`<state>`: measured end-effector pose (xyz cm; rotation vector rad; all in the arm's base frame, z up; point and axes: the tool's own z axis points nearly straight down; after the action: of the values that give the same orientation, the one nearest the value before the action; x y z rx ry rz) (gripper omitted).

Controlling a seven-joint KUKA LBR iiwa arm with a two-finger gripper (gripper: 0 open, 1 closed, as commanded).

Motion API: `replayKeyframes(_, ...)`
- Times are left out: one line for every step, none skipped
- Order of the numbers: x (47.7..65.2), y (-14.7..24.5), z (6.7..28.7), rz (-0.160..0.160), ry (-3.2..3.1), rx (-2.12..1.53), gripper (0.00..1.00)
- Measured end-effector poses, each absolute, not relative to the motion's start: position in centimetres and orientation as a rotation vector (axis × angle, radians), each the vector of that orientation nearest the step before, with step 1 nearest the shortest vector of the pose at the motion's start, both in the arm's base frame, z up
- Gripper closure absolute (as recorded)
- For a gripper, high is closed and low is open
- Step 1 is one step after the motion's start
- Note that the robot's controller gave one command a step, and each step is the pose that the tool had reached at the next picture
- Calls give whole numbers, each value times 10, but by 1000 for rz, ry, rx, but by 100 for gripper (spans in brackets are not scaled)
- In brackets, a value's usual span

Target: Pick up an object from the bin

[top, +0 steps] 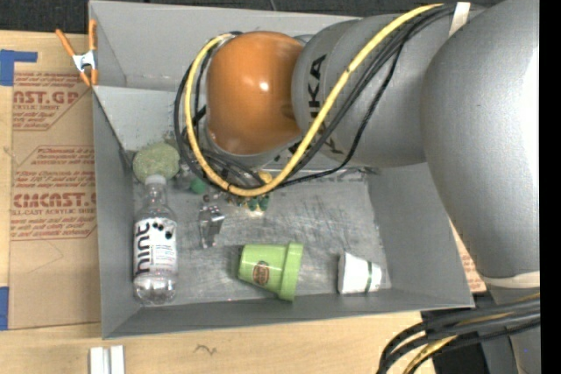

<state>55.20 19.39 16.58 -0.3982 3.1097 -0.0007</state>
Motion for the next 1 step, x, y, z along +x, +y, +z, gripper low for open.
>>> replayKeyframes(548, 223, 149, 4, 3092, -552, 0)
